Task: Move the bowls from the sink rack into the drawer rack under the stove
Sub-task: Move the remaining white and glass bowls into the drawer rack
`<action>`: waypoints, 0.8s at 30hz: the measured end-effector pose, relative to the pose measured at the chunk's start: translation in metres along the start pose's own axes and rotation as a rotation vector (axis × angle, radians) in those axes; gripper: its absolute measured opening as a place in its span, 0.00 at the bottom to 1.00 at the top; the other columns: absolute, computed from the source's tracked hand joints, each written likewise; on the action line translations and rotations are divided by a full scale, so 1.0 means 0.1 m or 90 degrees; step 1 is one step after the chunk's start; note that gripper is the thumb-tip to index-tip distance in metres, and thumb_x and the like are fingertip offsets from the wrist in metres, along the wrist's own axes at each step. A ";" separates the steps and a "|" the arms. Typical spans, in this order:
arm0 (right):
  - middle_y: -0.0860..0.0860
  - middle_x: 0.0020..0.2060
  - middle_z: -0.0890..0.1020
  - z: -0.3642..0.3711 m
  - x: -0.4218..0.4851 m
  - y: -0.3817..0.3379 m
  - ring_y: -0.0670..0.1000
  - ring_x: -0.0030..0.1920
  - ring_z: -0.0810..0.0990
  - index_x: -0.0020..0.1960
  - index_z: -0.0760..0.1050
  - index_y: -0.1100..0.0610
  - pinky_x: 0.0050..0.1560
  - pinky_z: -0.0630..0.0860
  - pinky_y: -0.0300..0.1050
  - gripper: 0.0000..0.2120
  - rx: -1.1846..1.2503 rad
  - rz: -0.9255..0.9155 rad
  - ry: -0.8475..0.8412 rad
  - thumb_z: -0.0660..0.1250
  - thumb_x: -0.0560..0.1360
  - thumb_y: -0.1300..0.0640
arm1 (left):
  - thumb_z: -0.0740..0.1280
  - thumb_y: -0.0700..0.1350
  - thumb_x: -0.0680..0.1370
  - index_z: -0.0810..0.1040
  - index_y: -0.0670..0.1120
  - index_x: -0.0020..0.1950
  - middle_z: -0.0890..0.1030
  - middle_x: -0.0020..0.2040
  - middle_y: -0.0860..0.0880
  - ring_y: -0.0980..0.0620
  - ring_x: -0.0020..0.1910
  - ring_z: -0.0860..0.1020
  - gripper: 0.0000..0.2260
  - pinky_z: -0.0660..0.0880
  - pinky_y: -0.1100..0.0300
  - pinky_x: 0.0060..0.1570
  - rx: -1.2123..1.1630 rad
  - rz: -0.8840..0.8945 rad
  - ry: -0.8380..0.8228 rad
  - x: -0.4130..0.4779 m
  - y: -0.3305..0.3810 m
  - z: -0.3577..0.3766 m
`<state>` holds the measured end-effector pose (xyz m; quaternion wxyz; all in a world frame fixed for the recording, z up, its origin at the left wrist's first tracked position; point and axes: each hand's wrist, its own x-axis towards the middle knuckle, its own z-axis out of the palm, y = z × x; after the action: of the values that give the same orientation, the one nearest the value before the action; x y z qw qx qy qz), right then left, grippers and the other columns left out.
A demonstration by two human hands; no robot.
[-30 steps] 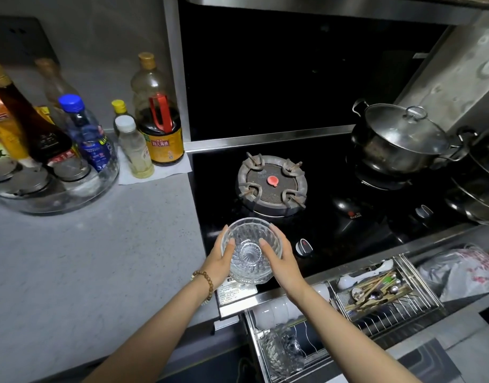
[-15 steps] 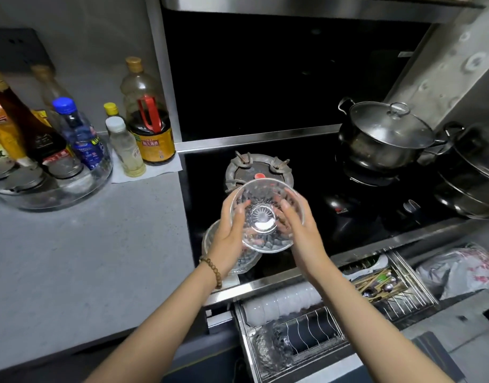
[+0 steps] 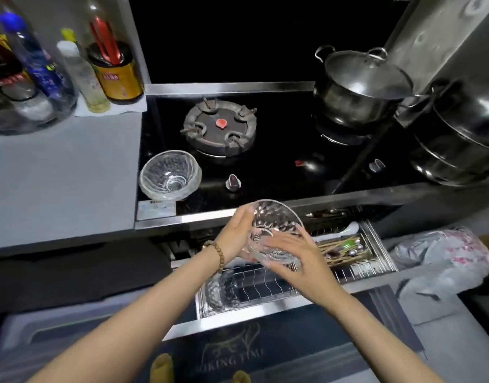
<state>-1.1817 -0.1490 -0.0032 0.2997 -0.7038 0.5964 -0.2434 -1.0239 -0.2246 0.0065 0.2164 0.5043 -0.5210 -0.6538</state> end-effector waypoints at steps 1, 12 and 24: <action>0.36 0.58 0.79 0.05 -0.06 0.10 0.38 0.64 0.73 0.57 0.75 0.36 0.75 0.57 0.48 0.17 0.012 0.020 -0.033 0.61 0.70 0.35 | 0.47 0.58 0.80 0.60 0.55 0.72 0.76 0.58 0.46 0.48 0.47 0.80 0.21 0.81 0.61 0.32 0.012 -0.030 -0.007 0.03 -0.07 0.06; 0.49 0.43 0.85 0.88 0.06 1.00 0.45 0.45 0.84 0.49 0.81 0.54 0.47 0.79 0.36 0.08 0.371 0.239 -0.048 0.65 0.75 0.63 | 0.49 0.57 0.80 0.61 0.55 0.72 0.71 0.68 0.43 0.45 0.54 0.80 0.20 0.80 0.56 0.46 0.036 -0.159 -0.017 0.62 -1.34 0.10; 0.51 0.32 0.84 1.60 0.44 1.98 0.50 0.34 0.78 0.47 0.81 0.58 0.36 0.77 0.42 0.07 0.581 0.660 -0.023 0.63 0.76 0.62 | 0.48 0.58 0.80 0.51 0.56 0.75 0.55 0.77 0.50 0.46 0.76 0.52 0.24 0.49 0.50 0.75 0.623 -0.117 -0.072 1.16 -2.80 -0.05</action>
<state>-1.1993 -0.1927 -0.2569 0.6537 -0.1351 0.6885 -0.2836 -0.9978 -0.2187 -0.2954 -0.1328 0.5542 -0.7310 -0.3753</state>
